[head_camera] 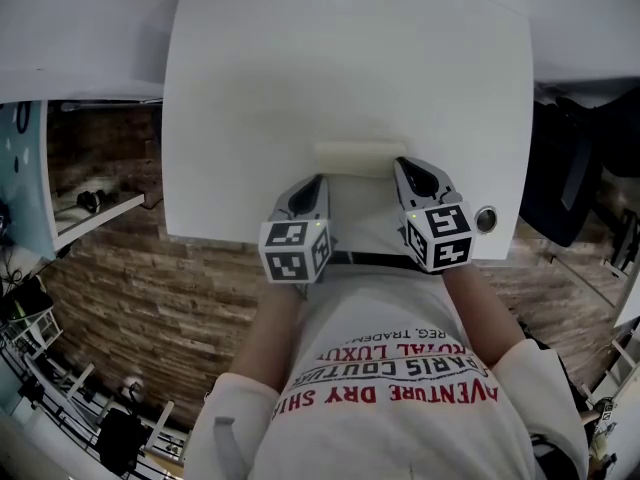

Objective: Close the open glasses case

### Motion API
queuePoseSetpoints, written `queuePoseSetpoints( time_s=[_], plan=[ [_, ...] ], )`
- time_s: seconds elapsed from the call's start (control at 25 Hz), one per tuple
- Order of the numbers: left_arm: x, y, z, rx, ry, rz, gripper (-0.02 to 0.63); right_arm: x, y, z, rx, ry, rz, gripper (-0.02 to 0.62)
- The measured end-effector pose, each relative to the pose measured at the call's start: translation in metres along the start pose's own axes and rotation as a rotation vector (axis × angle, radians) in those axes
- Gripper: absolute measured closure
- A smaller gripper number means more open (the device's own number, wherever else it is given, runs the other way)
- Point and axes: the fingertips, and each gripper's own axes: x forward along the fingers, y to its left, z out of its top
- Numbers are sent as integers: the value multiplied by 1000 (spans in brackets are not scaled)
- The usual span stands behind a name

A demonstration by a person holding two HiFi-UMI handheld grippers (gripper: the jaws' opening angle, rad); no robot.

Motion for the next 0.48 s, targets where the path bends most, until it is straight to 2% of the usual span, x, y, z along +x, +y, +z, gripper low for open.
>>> queuePoseSetpoints(
  time_s=[0.24, 0.48],
  plan=[
    [-4, -2, -4, -6, 1, 3, 601, 1, -1, -1, -4, -1, -4, 583],
    [-17, -8, 31, 49, -69, -3, 601, -12, 2, 29, -1, -84, -20, 583]
  ],
)
